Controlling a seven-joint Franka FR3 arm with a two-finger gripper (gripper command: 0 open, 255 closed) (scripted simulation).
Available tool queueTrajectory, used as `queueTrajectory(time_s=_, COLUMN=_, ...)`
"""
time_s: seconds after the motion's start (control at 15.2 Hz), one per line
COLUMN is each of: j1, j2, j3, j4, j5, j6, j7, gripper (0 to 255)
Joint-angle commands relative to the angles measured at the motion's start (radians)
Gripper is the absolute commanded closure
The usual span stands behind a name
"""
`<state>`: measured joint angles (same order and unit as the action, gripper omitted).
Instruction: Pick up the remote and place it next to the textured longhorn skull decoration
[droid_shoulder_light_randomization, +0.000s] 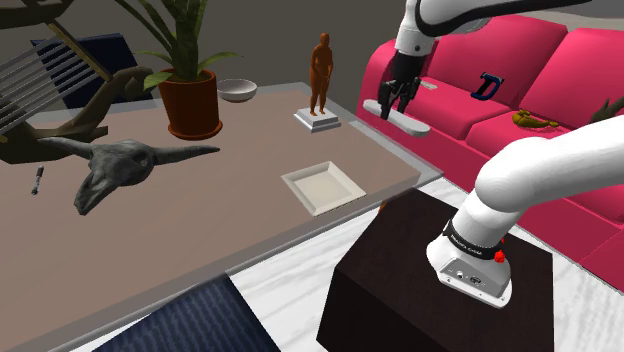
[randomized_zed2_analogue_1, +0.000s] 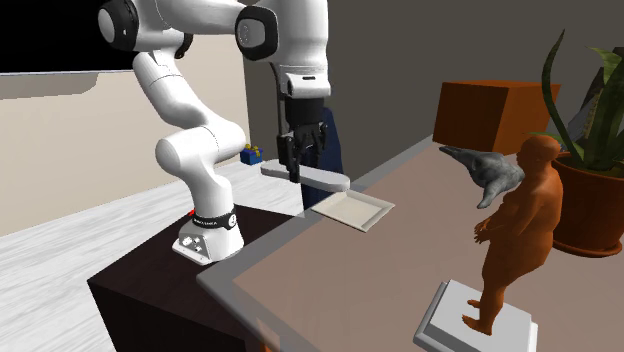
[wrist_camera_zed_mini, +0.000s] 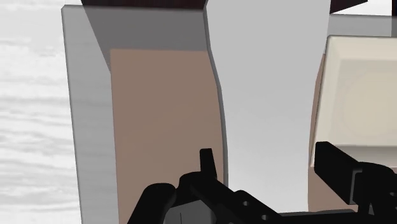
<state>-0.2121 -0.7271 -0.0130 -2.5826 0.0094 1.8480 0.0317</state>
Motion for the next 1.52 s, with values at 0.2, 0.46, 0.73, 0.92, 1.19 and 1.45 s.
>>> queueTrajectory(time_s=0.2, j1=0.050, j2=0.013, j3=0.089, j4=0.020, j5=0.061, j6=-0.004, j7=0.100, gripper=255)
queueTrajectory(time_s=0.46, j1=0.094, j2=0.053, j3=0.176, j4=0.052, j5=0.116, j6=0.010, j7=0.198, gripper=255)
queueTrajectory(time_s=0.73, j1=0.131, j2=0.113, j3=0.261, j4=0.103, j5=0.160, j6=0.027, j7=0.296, gripper=255)
queueTrajectory(time_s=0.92, j1=0.151, j2=0.169, j3=0.324, j4=0.152, j5=0.182, j6=0.041, j7=0.369, gripper=255)
queueTrajectory(time_s=1.19, j1=0.169, j2=0.258, j3=0.408, j4=0.233, j5=0.196, j6=0.059, j7=0.469, gripper=255)
queueTrajectory(time_s=1.45, j1=0.179, j2=0.361, j3=0.491, j4=0.330, j5=0.187, j6=0.075, j7=0.575, gripper=255)
